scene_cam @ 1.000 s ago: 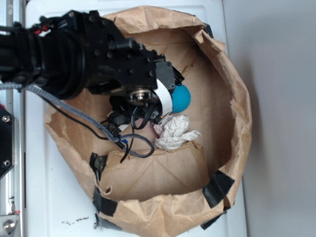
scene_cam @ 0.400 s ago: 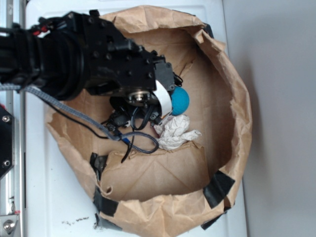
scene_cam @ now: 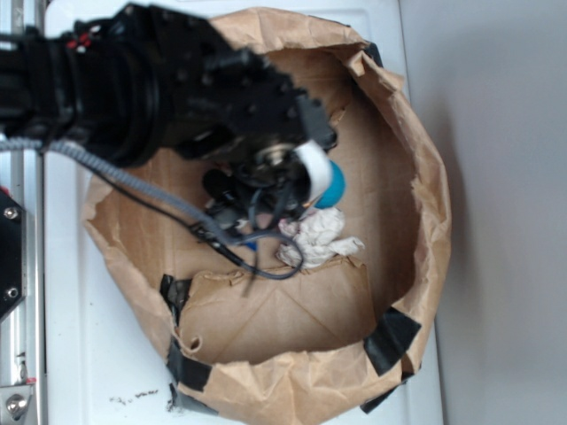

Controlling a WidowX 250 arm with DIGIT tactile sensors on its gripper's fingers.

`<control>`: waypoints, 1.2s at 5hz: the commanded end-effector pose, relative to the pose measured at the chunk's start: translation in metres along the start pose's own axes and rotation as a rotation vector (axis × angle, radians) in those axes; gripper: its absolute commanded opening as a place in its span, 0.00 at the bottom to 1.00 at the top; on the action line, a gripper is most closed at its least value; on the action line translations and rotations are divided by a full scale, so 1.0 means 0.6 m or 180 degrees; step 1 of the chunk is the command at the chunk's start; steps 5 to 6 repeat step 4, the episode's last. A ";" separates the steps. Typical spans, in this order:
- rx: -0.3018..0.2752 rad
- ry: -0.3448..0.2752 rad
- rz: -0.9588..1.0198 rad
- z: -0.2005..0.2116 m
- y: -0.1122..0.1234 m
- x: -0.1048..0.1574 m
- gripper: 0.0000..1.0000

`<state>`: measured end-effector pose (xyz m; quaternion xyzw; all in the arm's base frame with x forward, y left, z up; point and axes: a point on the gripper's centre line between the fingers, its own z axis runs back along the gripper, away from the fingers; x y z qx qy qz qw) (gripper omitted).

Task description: Grab the wood chip.

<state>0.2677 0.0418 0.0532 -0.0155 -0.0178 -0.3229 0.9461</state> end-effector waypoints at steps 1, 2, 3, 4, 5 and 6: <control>-0.0064 0.0199 0.0889 0.114 -0.019 0.080 0.00; -0.0096 0.0148 0.1118 0.143 -0.038 0.078 0.00; 0.0051 -0.0210 0.1093 0.182 -0.064 0.059 0.00; 0.0034 -0.0340 0.1087 0.200 -0.066 0.042 0.00; 0.0034 -0.0340 0.1087 0.200 -0.066 0.042 0.00; 0.0034 -0.0340 0.1087 0.200 -0.066 0.042 0.00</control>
